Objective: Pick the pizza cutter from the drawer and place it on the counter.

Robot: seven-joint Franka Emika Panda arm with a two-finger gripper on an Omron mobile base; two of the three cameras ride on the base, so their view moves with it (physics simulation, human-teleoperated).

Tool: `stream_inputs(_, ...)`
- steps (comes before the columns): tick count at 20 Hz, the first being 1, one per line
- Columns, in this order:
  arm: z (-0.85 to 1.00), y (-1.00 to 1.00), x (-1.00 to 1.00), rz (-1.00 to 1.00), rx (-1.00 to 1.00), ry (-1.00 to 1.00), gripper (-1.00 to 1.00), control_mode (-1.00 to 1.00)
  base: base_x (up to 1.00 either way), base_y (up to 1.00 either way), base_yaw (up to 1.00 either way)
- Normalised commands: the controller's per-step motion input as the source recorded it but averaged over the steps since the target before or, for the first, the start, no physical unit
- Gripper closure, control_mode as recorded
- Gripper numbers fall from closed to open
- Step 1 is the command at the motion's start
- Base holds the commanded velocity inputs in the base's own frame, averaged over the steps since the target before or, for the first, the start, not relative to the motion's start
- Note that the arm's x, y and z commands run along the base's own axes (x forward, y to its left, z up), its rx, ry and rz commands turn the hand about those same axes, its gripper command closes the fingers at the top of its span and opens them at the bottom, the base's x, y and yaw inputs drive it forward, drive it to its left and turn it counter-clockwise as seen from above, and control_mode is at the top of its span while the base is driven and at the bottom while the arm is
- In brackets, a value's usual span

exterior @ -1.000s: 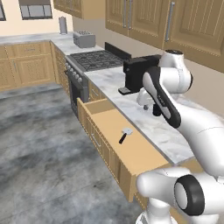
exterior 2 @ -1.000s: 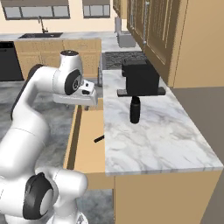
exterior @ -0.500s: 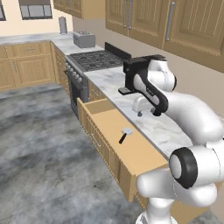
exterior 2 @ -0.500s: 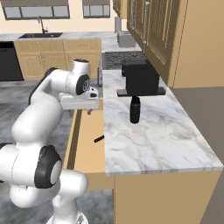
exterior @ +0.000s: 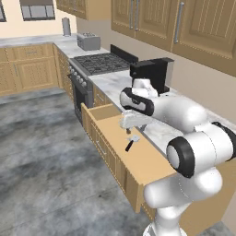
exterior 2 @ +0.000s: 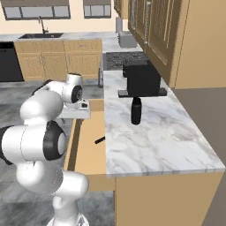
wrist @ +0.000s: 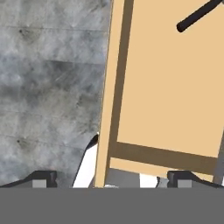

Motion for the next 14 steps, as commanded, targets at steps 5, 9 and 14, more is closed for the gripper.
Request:
stream_inputs(5, -0.92, 0.40, 0.27, -0.07, 0.00, 0.05, -1.00, -1.00, 0.00, 0.00, 0.00)
stream_inputs(9, -0.91, 0.46, 0.22, -0.07, -0.01, 0.07, -1.00, -1.00, 0.00, 0.00, 0.00)
stream_inputs(14, -0.78, 0.20, 0.29, -0.03, 0.00, 0.03, -1.00, -1.00, 0.00, 0.00, 0.00)
